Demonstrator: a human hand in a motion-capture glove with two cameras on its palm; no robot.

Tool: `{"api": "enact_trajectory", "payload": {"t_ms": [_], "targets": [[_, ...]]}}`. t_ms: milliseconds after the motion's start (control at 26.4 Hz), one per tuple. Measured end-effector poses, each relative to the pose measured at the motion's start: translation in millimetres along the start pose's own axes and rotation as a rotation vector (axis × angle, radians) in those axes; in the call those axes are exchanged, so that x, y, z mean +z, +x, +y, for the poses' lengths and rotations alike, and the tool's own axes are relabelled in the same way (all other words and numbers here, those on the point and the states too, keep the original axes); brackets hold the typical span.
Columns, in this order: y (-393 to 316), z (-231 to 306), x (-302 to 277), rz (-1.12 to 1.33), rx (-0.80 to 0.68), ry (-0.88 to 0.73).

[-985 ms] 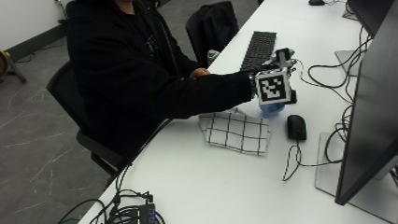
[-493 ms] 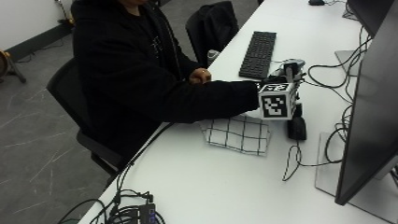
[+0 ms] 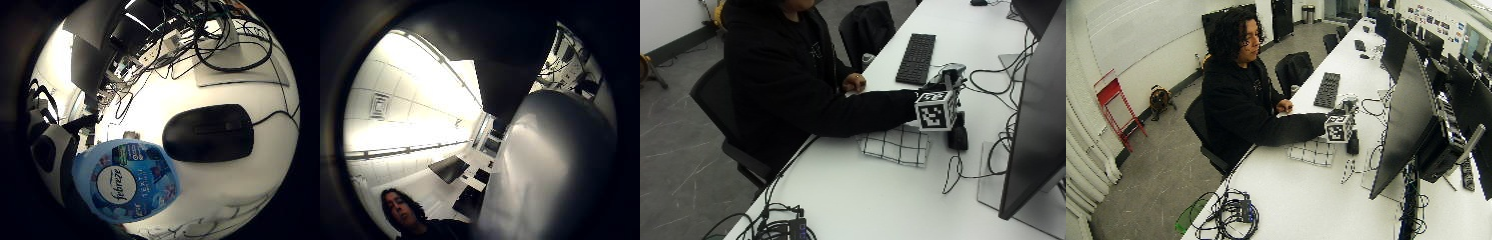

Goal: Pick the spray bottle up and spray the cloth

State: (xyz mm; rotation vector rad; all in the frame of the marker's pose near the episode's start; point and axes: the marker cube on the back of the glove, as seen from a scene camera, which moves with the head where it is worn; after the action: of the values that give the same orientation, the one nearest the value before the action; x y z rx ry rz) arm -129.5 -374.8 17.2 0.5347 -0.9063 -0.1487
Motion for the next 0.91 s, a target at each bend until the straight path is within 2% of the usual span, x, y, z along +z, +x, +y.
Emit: {"api": "enact_trajectory", "payload": {"t_ms": [303, 568, 909], "targets": [[-2, 1, 0, -0.002, 0.021, -0.018], [-4, 7, -11, 0.040, 0.068, -0.144], [5, 35, -66, 0.482, 0.015, -0.354]]}}
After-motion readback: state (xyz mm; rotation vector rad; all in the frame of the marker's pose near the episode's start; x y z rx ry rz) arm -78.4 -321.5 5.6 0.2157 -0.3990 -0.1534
